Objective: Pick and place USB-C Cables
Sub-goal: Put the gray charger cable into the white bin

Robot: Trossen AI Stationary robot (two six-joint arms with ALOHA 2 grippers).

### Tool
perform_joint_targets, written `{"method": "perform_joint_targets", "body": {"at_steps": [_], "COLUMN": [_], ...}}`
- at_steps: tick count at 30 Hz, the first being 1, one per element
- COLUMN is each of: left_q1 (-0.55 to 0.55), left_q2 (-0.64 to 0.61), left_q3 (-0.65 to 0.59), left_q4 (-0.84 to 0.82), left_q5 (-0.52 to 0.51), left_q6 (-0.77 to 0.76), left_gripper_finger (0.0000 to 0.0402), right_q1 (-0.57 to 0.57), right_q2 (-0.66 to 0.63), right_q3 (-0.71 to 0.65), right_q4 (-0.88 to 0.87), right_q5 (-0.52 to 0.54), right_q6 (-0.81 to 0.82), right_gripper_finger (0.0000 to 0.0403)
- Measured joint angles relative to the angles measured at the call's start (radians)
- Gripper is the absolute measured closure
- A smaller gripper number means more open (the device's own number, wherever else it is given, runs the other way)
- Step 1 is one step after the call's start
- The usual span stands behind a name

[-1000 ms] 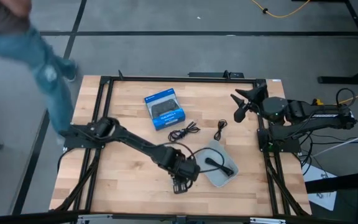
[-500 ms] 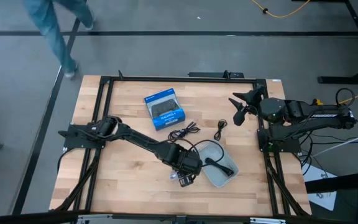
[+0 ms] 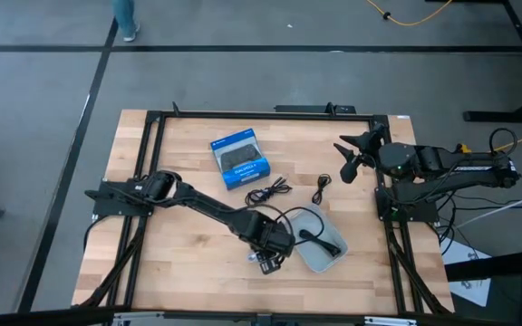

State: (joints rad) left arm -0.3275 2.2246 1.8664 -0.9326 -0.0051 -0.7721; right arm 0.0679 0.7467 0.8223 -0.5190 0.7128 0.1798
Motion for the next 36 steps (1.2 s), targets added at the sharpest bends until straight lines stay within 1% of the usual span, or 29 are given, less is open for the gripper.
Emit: {"method": "perform_joint_targets", "body": {"at_steps": [6, 21, 23, 27, 32, 36], "left_q1": [0.0, 0.0, 0.0, 0.0, 0.002, 0.002], "left_q2": [-0.008, -0.011, -0.011, -0.011, -0.011, -0.009], "left_q3": [0.0, 0.001, 0.001, 0.001, 0.001, 0.001], "left_q4": [-0.048, -0.04, -0.026, 0.029, 0.028, 0.028], "left_q5": [0.012, 0.018, 0.018, 0.017, 0.013, -0.01], "left_q6": [-0.083, -0.083, -0.08, -0.027, -0.036, -0.056], "left_gripper_finger": [0.0264, 0.0264, 0.0264, 0.0264, 0.0264, 0.0264], "right_q1": [0.0, 0.0, 0.0, 0.0, 0.0, 0.0], "right_q2": [0.0, 0.0, 0.0, 0.0, 0.0, 0.0], "right_q3": [0.0, 0.0, 0.0, 0.0, 0.0, 0.0], "right_q4": [0.0, -0.01, -0.01, -0.01, -0.011, -0.011], "right_q5": [0.0, 0.0, 0.0, 0.0, -0.008, -0.008], "right_q6": [0.0, 0.001, 0.002, 0.002, 0.002, 0.002], "right_gripper_finger": [0.0263, 0.0263, 0.0263, 0.0263, 0.0263, 0.0263]}}
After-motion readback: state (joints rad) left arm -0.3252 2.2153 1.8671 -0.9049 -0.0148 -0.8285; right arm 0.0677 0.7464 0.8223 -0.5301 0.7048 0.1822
